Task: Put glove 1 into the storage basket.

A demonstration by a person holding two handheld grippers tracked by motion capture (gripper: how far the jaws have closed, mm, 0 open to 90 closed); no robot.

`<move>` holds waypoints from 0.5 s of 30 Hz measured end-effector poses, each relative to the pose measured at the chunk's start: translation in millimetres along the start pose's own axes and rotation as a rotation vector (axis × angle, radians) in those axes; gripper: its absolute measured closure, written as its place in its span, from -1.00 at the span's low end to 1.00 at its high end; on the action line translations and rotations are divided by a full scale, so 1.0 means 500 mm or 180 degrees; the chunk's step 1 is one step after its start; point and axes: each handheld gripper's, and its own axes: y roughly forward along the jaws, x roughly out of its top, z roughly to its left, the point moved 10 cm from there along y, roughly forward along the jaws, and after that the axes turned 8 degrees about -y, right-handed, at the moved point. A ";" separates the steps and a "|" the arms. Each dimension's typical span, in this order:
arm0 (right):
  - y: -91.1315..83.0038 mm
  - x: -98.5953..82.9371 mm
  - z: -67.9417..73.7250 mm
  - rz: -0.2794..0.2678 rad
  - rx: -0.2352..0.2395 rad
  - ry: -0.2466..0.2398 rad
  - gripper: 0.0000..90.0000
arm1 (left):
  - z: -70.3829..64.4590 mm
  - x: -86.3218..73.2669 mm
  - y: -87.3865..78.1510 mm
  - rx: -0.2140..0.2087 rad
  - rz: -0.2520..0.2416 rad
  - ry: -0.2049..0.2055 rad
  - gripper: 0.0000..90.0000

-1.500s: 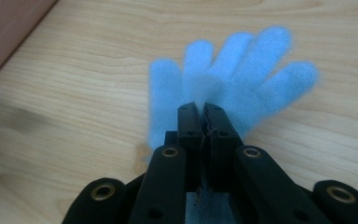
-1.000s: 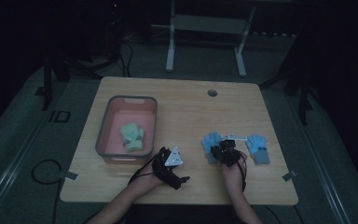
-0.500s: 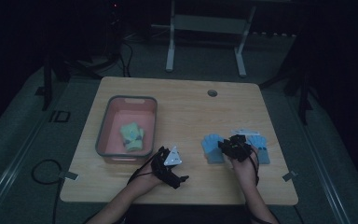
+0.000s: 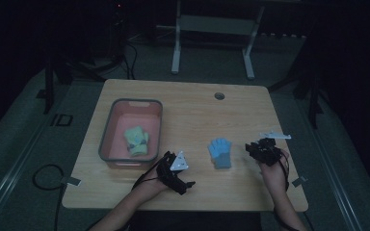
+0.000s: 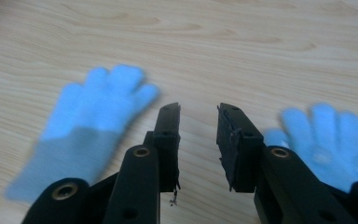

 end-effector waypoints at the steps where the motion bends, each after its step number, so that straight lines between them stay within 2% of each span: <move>1: -0.002 -0.005 -0.008 0.0009 -0.0018 0.0014 0.51 | 0.000 0.000 0.000 0.0001 -0.0004 0.0011 -0.94; 5: -0.011 -0.025 -0.041 0.0025 -0.0103 0.0092 0.50 | 0.000 0.000 0.001 -0.0004 -0.0004 0.0006 -0.94; 6: -0.011 -0.025 -0.041 0.0025 -0.0103 0.0092 0.50 | 0.000 0.000 0.001 -0.0004 -0.0004 0.0006 -0.94; 8: -0.016 -0.037 -0.064 0.0033 -0.0146 0.0127 0.48 | -0.001 0.000 0.001 -0.0007 -0.0002 0.0006 -0.94; 15: -0.023 -0.054 -0.110 0.0048 -0.0156 0.0181 0.41 | -0.001 0.000 0.002 -0.0011 0.0002 0.0007 -0.94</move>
